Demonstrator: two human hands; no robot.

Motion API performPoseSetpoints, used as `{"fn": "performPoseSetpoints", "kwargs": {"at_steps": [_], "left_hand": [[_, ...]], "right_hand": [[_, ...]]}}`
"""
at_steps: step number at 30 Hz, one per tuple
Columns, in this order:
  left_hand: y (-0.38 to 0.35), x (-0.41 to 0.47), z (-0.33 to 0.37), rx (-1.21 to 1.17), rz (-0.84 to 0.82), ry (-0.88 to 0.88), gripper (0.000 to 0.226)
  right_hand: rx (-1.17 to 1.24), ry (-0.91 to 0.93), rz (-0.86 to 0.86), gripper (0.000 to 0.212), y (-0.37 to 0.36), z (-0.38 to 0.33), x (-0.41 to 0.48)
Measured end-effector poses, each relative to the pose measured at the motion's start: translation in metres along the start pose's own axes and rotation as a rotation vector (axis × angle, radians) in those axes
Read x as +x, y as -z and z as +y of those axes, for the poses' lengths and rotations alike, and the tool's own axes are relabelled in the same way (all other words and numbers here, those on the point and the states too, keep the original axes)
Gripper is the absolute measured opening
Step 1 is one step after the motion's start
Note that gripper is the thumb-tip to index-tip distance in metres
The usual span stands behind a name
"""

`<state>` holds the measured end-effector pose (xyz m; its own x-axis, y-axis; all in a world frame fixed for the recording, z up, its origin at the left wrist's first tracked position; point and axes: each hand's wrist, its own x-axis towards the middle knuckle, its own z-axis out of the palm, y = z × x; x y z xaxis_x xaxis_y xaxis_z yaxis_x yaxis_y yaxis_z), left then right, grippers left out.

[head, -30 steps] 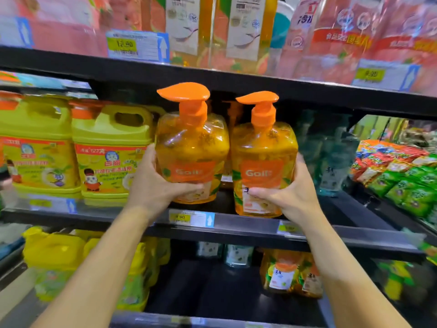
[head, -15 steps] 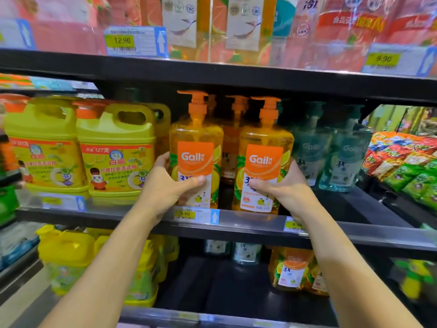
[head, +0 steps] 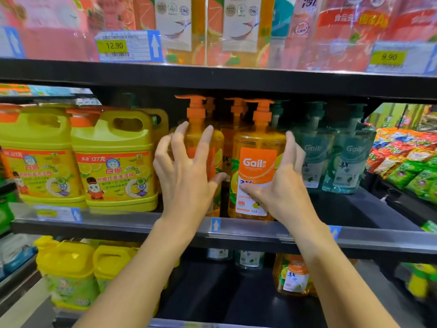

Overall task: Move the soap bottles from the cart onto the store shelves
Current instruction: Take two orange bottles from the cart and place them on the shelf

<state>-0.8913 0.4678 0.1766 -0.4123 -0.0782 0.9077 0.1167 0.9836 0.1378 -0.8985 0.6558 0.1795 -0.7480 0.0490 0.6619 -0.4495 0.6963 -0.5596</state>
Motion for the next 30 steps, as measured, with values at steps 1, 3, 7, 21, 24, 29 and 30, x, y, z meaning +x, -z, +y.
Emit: {"fn": "performPoseSetpoints", "kwargs": {"at_steps": [1,3,7,21,24,29,30], "left_hand": [[-0.004,0.002,-0.002,0.013,-0.008,0.005,0.097],[-0.01,0.006,-0.007,0.008,-0.036,0.019,0.092],[-0.022,0.02,-0.018,0.049,-0.113,0.028,0.08],[-0.031,0.047,-0.02,0.203,-0.372,0.088,0.069],[-0.028,0.047,-0.019,0.208,-0.399,0.084,0.07],[-0.017,0.043,-0.023,0.186,-0.421,0.059,0.066],[-0.012,0.04,-0.025,0.165,-0.409,0.052,0.068]], "right_hand": [[-0.004,-0.006,-0.013,0.136,0.0,0.0,0.002],[-0.033,-0.028,-0.05,0.132,-0.002,-0.002,0.007],[-0.125,-0.12,-0.101,0.116,-0.014,-0.011,0.027],[-0.192,-0.248,-0.215,0.079,-0.036,-0.027,0.047],[-0.197,-0.265,-0.218,0.081,-0.034,-0.03,0.045],[-0.237,-0.279,-0.196,0.094,-0.031,-0.038,0.039],[-0.27,-0.27,-0.187,0.096,-0.031,-0.039,0.036]]}}
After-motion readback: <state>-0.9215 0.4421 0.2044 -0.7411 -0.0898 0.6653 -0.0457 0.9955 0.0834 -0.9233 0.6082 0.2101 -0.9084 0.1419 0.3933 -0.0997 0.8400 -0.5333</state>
